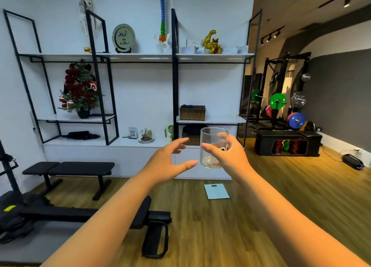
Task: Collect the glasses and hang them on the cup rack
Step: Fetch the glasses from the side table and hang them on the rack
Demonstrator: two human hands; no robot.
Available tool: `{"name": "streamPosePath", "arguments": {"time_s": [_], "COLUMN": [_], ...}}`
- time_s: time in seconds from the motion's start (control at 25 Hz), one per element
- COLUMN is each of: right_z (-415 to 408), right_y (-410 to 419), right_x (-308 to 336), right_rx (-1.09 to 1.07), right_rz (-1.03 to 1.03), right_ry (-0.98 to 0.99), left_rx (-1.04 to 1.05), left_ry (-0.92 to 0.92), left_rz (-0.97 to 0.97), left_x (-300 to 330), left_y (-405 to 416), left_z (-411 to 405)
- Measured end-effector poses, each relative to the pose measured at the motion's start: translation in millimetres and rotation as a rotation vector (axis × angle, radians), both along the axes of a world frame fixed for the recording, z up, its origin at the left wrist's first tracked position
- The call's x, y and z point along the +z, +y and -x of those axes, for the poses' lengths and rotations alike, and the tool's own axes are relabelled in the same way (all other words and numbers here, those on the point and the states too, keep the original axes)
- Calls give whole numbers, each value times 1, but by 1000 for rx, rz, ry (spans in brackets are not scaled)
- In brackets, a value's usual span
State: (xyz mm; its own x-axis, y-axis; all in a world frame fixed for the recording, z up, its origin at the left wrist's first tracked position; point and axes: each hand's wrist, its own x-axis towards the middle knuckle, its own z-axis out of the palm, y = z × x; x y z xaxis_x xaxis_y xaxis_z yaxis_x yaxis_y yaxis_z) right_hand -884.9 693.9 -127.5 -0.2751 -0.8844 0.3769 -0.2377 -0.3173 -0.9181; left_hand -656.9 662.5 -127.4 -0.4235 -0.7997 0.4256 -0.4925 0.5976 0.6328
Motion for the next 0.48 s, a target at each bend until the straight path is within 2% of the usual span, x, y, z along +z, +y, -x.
{"name": "streamPosePath", "arguments": {"time_s": [0.2, 0.48], "right_z": [19, 84], "right_y": [-65, -172], "right_x": [6, 7], "right_rx": [-32, -18], "right_rz": [9, 29], "right_ry": [-33, -72], "left_rx": [-23, -59], "left_ry": [74, 107], "left_rz": [0, 9], "left_x": [6, 10], "left_y": [-74, -182], "left_z": [18, 88]}}
